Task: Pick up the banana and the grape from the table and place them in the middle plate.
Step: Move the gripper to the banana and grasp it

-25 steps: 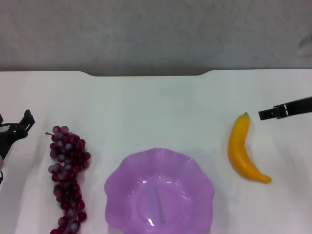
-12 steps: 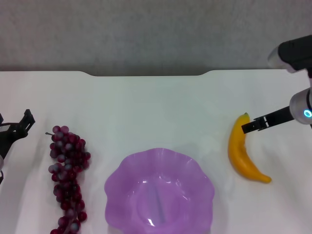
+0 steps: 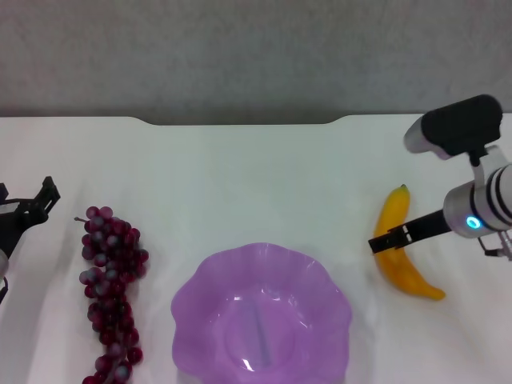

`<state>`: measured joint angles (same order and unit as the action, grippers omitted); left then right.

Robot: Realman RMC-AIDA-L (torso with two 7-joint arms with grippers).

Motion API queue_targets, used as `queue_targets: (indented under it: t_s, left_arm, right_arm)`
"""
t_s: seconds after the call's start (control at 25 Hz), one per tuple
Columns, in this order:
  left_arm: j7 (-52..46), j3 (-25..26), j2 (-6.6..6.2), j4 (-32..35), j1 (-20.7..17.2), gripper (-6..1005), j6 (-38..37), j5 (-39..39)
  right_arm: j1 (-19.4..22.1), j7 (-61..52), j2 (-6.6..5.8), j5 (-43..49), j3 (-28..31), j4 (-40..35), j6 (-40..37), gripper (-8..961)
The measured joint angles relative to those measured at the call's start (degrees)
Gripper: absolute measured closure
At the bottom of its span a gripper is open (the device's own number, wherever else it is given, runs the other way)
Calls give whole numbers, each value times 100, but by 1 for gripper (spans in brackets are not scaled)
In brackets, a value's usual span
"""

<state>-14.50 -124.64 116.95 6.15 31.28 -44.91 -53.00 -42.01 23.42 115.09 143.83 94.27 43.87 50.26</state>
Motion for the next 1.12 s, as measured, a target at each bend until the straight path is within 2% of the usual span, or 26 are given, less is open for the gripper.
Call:
queue_targets:
  t_s: [0.28,0.68,1.12]
  left_arm:
    - [0,5,0,5,2,175,1,-7]
    - [0,29,3,17,1,176,1,6]
    - [0,-7,14,12,60,176,1,7]
  right_arm:
    - [-29,-27,-25,-35,-68,-269,-11,130]
    - [-74,-11,4,-49,-138,-635,-212,137]
    - [-123,25,7,-541,-767,-885,-669,146]
